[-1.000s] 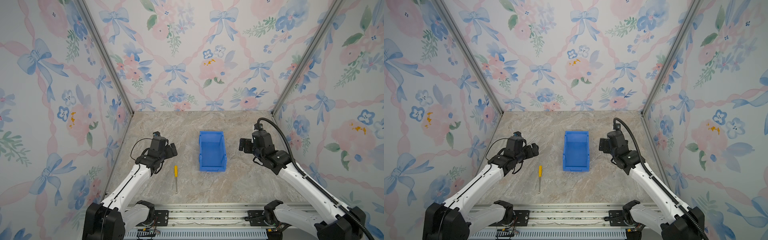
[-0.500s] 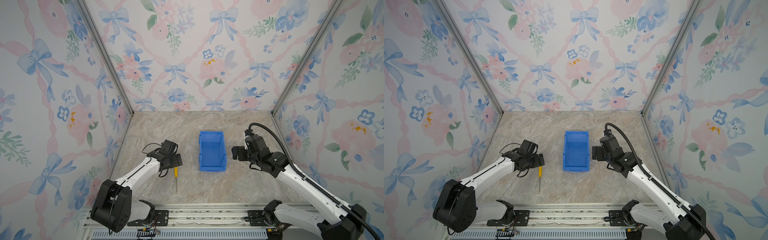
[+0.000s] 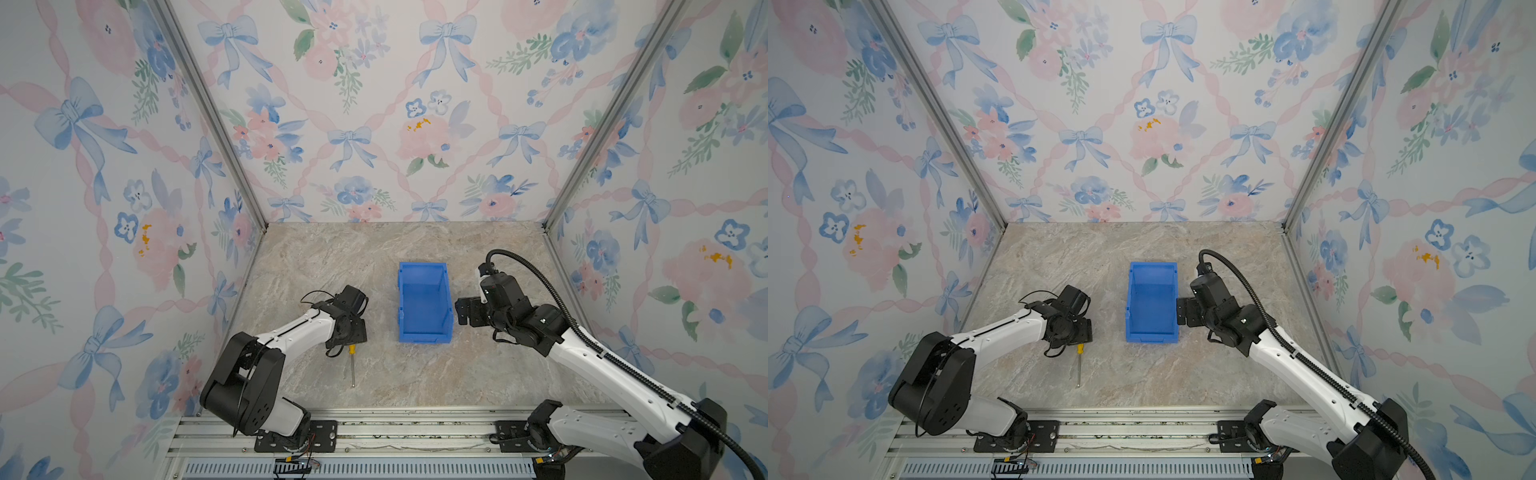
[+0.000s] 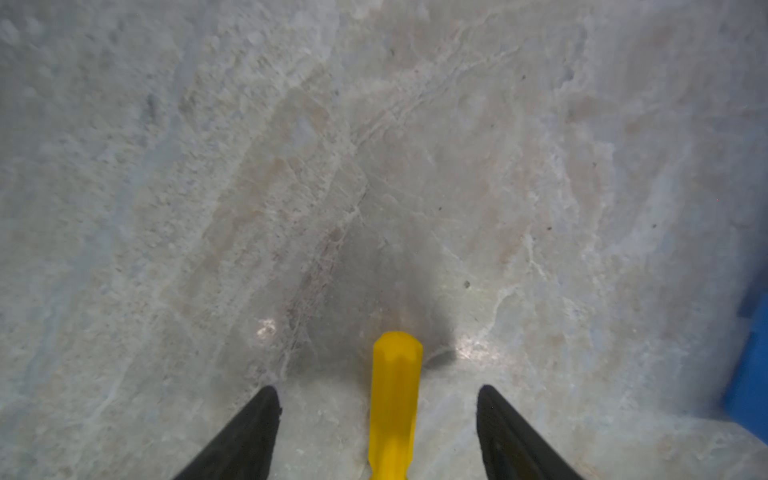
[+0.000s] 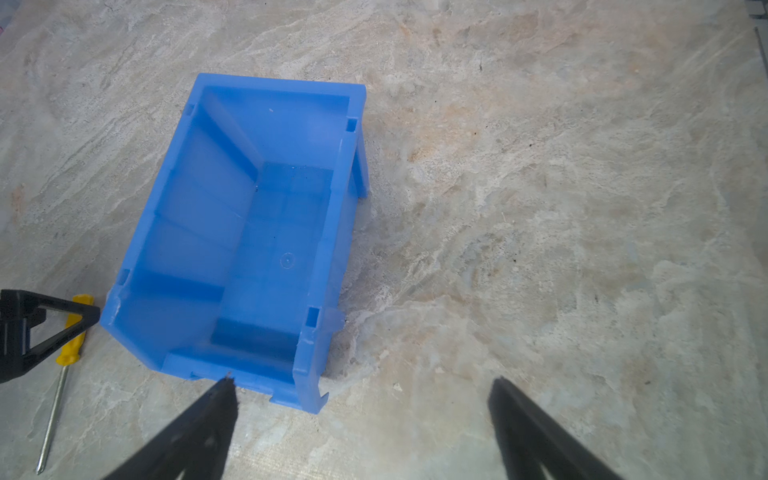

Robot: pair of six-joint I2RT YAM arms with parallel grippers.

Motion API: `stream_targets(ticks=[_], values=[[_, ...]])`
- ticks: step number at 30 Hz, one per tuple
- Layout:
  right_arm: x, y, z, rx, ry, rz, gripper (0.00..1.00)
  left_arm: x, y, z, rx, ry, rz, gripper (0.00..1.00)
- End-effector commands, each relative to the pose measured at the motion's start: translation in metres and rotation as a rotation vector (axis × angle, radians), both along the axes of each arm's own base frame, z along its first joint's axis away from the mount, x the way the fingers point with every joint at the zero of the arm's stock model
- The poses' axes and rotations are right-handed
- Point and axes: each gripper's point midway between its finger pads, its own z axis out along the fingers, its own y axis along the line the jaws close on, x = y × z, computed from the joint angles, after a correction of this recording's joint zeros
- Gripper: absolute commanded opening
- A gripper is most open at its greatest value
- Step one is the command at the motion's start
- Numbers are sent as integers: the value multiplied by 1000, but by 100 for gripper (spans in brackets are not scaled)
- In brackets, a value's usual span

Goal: Put the screwdriver in the bin
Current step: 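Lower the left gripper onto the yellow screwdriver while the right arm nears the bin, then close the left gripper on the yellow handle and lift the screwdriver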

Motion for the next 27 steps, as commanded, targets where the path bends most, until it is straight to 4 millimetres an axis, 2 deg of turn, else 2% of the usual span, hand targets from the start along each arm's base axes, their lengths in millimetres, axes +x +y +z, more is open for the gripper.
stream_targets(ticks=[1, 10, 20, 24, 27], values=[[2, 8, 12, 2, -21, 40, 97, 3, 5, -2, 49, 7, 18, 68], [-2, 7, 12, -8, -27, 61, 97, 1, 4, -11, 91, 19, 29, 53], [-1, 2, 17, -7, -49, 51, 97, -4, -2, -14, 85, 33, 15, 20], [1, 2, 17, -4, -53, 40, 97, -5, -4, -12, 75, 29, 8, 11], [2, 2, 15, 4, -51, 29, 97, -2, -8, -5, 57, 9, -1, 0]])
